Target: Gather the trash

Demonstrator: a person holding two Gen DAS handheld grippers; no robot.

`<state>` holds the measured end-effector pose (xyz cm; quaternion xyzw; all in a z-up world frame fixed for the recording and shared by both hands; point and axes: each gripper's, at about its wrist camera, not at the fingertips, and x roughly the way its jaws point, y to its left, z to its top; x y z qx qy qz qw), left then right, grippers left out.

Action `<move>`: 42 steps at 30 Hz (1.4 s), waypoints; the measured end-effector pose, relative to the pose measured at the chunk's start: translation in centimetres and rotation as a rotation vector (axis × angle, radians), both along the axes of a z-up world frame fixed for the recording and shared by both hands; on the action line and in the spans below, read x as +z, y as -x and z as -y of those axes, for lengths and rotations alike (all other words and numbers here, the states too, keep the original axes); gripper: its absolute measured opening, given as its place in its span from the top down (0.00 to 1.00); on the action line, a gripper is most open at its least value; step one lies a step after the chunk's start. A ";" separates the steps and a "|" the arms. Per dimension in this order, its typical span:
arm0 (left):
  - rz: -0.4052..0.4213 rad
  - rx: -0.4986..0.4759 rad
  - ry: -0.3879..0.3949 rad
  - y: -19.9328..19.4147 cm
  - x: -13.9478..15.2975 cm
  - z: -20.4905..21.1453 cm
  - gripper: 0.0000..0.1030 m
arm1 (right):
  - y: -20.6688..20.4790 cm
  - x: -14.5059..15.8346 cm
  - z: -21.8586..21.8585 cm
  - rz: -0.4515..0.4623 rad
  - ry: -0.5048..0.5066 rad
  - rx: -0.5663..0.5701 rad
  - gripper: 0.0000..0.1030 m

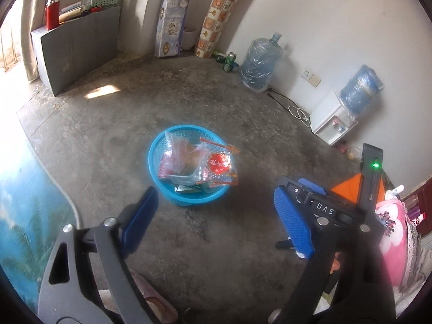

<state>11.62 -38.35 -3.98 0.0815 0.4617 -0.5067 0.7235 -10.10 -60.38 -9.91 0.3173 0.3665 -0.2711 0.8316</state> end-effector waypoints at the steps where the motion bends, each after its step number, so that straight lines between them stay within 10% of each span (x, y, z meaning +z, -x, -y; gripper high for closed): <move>1: -0.004 0.018 0.007 0.4 0.4 -1.7 0.18 | -0.1 0.7 -1.1 0.000 0.017 0.022 0.26; 15: 0.176 0.424 0.112 2.8 6.3 -19.7 0.08 | -2.1 9.8 -13.9 0.021 0.325 0.249 0.07; 42: 0.299 0.505 0.125 4.3 9.2 -22.3 0.08 | -3.0 14.1 -23.3 -0.027 0.484 0.342 0.06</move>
